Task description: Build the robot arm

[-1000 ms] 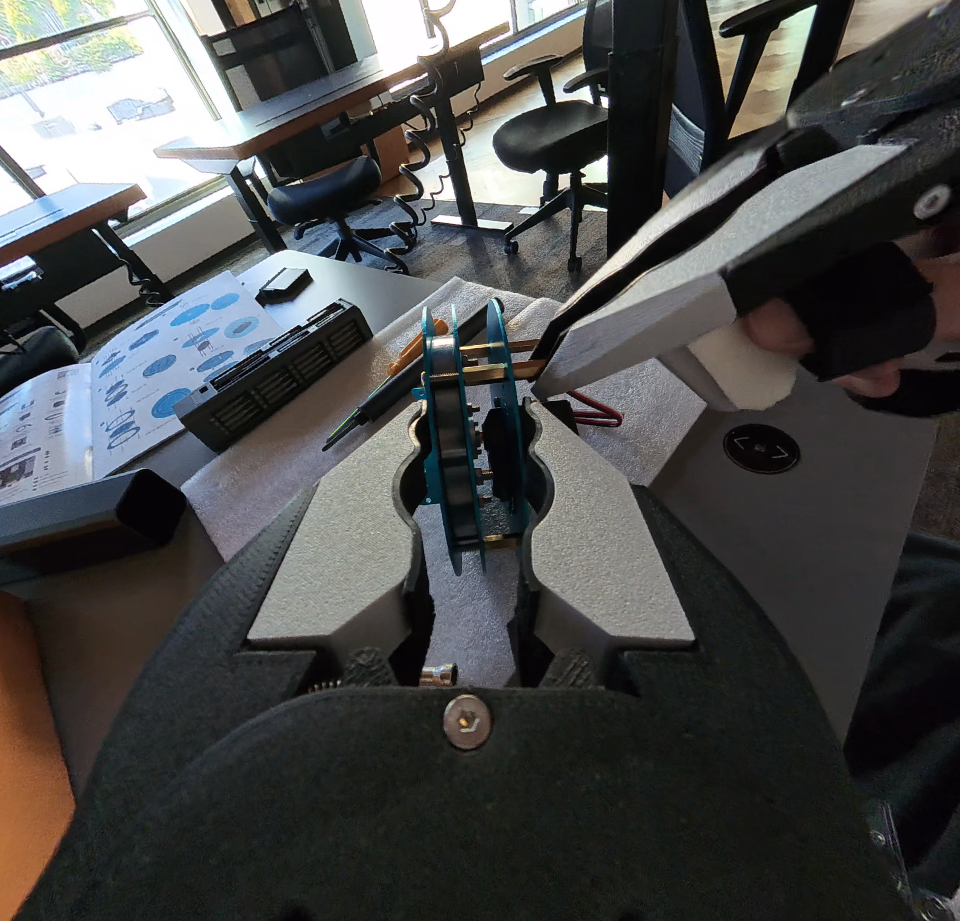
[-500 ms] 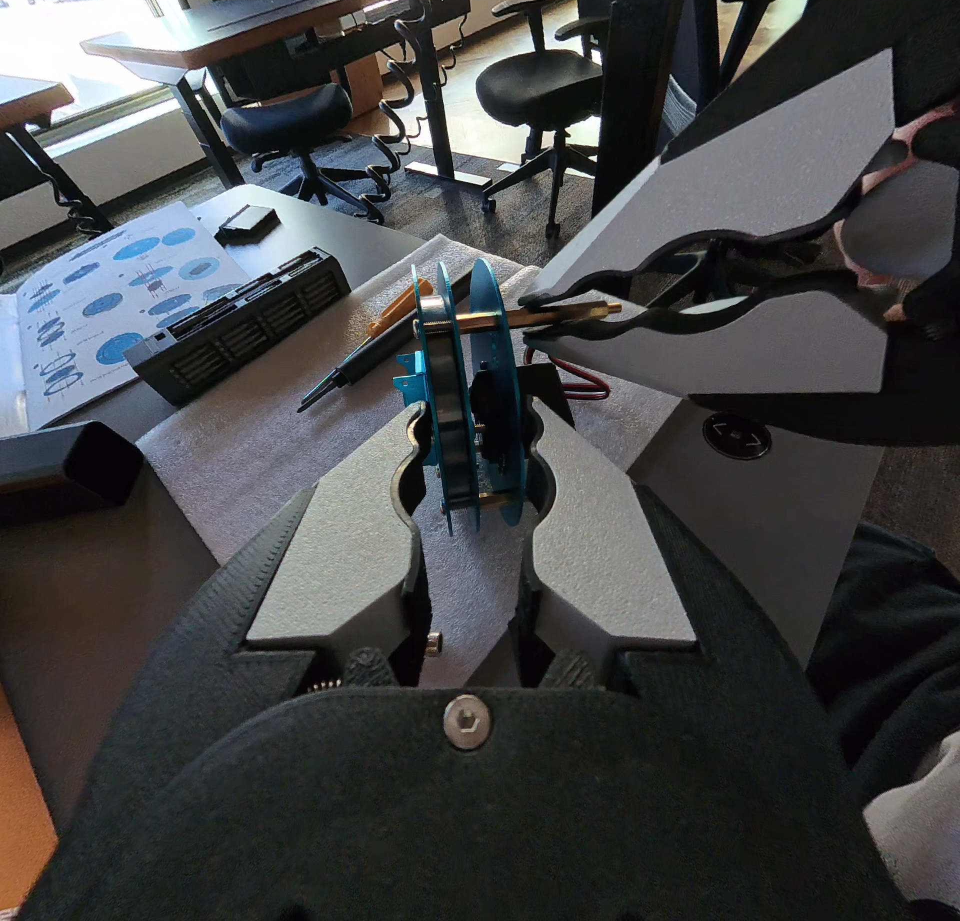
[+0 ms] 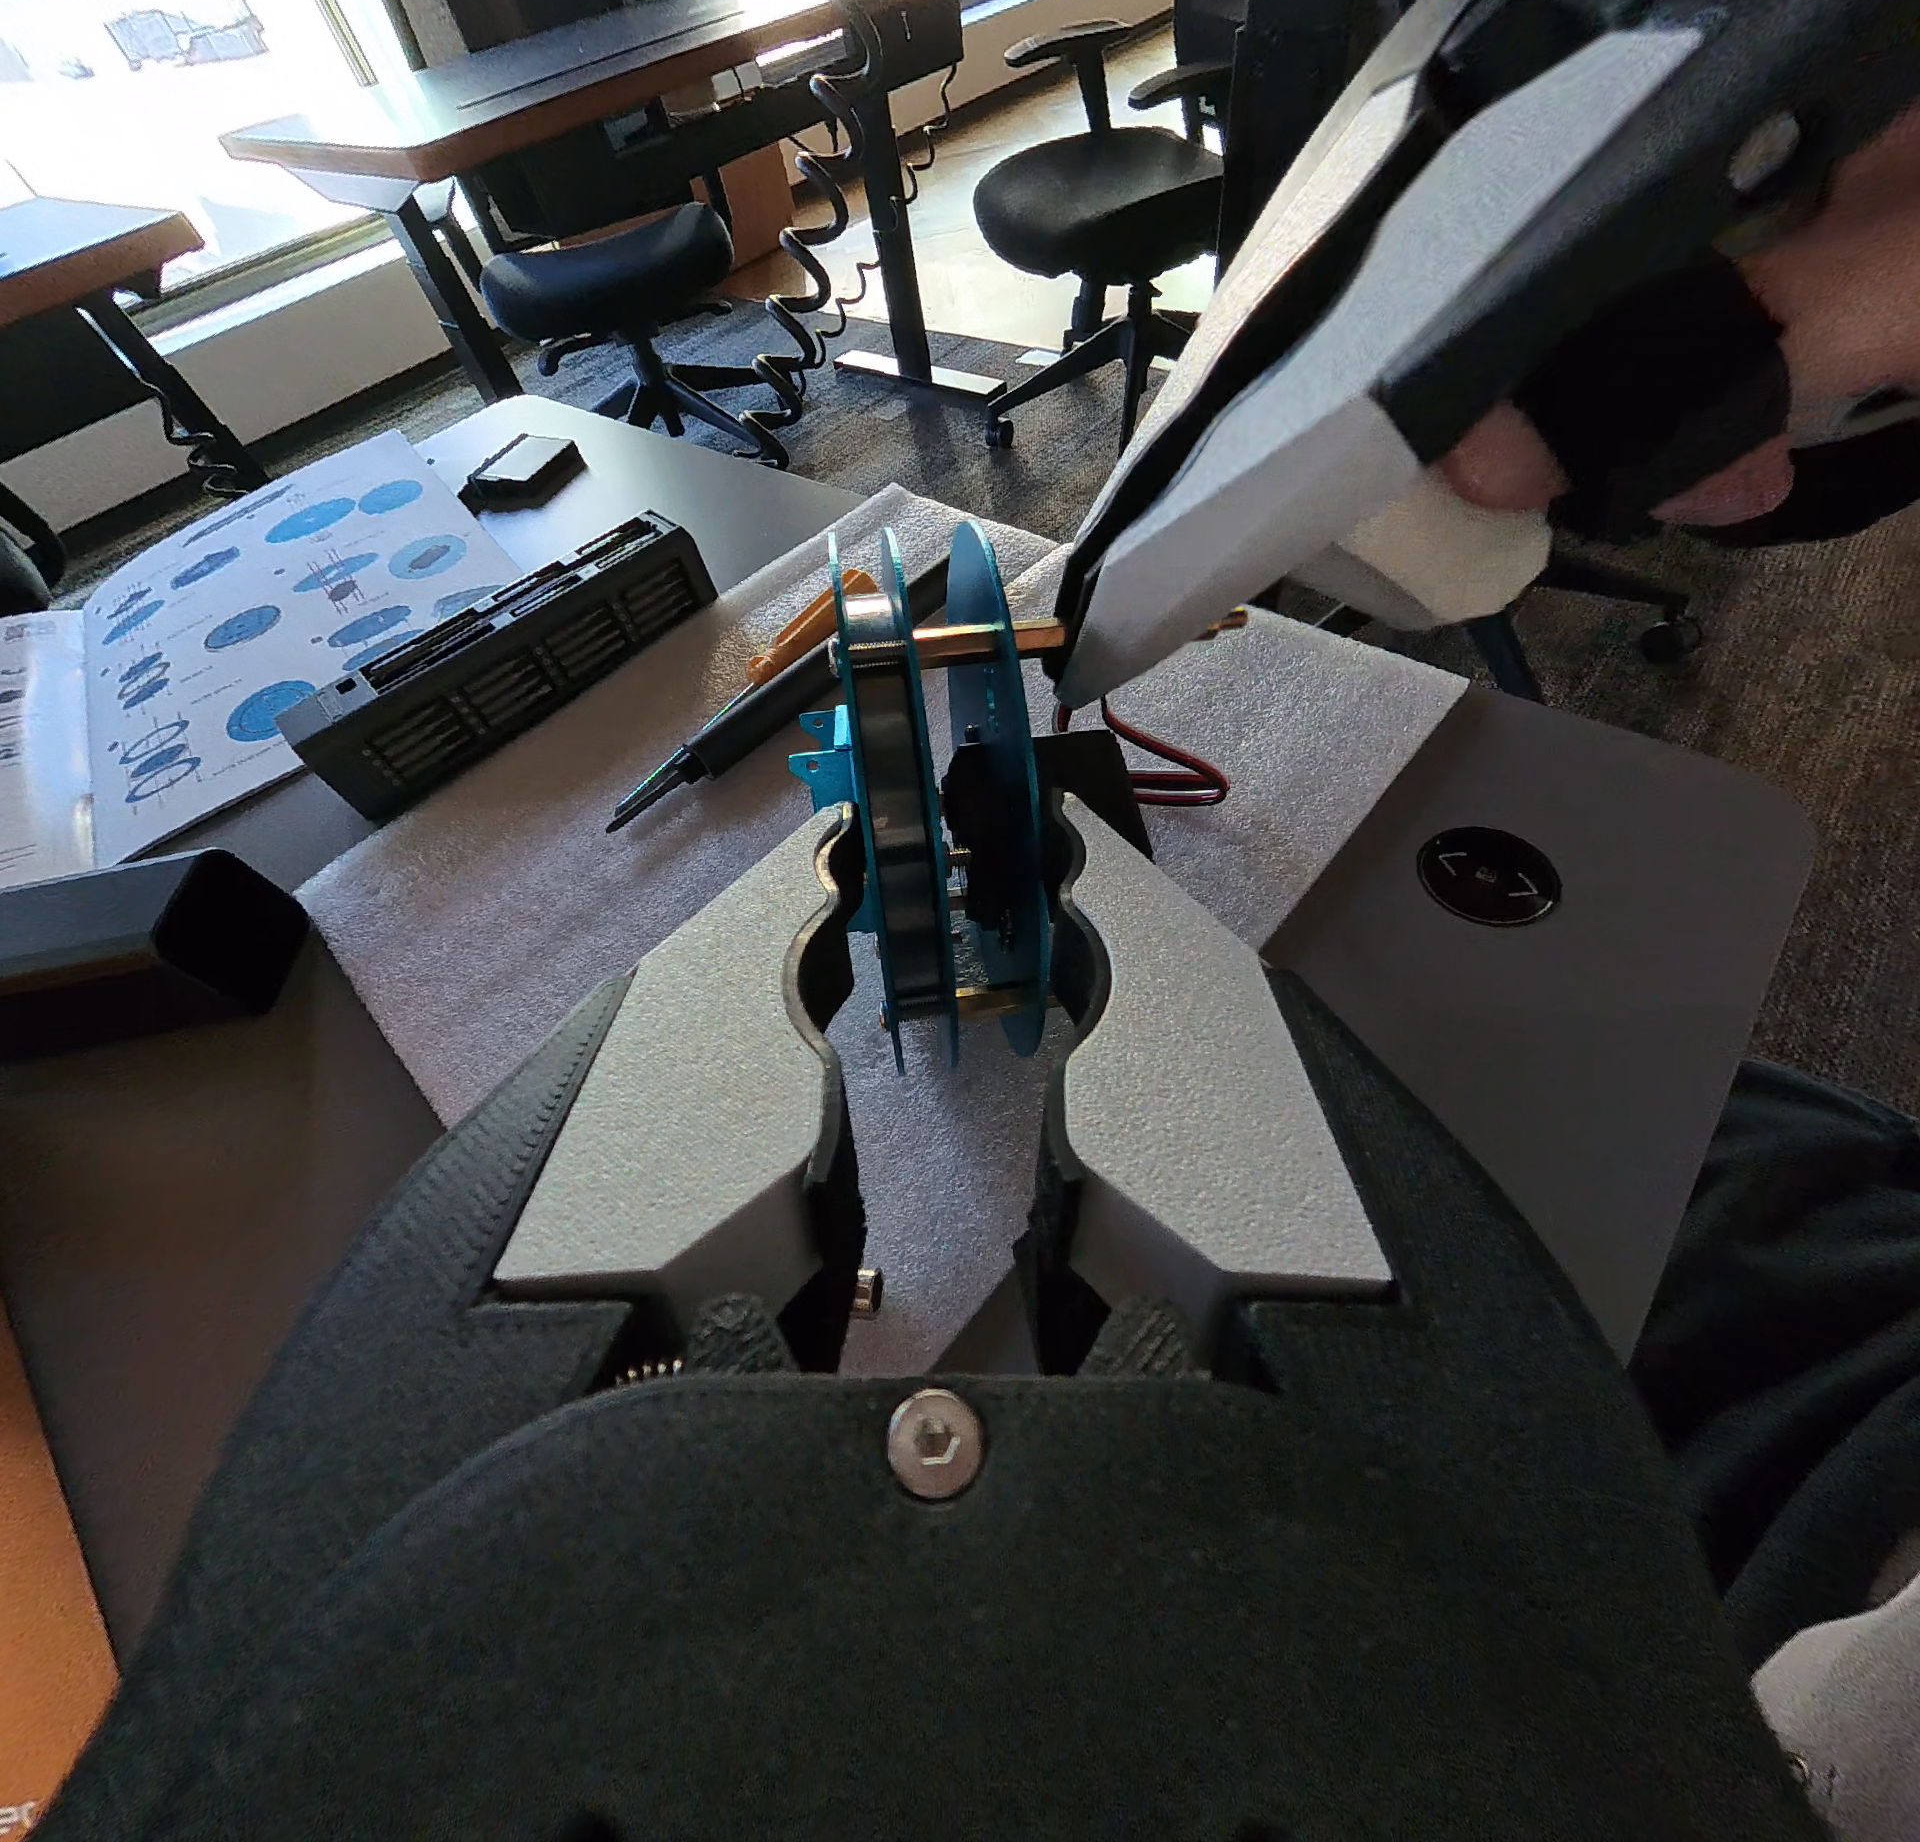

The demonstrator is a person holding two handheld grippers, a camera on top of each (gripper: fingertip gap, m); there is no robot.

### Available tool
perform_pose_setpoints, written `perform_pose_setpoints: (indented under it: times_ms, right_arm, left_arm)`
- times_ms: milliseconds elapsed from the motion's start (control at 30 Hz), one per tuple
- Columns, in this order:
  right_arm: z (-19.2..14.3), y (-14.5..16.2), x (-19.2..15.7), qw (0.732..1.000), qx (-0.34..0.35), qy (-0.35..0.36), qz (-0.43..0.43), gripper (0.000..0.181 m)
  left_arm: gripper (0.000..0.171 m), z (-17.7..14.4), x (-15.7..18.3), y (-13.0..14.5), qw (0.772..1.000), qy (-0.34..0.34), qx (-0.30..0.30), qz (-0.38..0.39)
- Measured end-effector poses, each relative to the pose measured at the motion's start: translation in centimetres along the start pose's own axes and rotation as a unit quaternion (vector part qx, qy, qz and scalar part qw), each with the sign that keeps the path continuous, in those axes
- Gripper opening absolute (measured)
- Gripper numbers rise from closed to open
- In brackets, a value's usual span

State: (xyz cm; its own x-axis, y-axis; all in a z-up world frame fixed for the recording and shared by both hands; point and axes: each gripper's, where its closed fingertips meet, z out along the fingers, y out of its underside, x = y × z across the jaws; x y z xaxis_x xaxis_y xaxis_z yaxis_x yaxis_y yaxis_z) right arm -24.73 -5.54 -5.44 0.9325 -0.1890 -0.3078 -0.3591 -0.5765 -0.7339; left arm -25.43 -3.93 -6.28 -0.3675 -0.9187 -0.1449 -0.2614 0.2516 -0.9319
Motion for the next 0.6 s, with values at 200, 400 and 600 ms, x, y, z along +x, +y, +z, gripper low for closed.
perform_pose_setpoints:
  times_ms: [200,400,600]
  right_arm:
    - [0.0,0.1,-0.6,0.961,-0.032,-0.183,0.207,0.005]
    - [-0.6,-1.0,-0.2,0.998,0.002,-0.048,-0.044,0.017]
    - [-1.6,-0.4,1.4,0.892,-0.047,0.283,-0.349,0.019]
  left_arm:
    - [0.033,0.0,0.1,0.0,1.000,0.003,0.003,0.005]
    - [0.033,0.2,-0.1,-0.2,1.000,0.004,0.005,-0.010]
    - [0.033,0.4,-0.2,-0.3,1.000,0.002,0.005,-0.021]
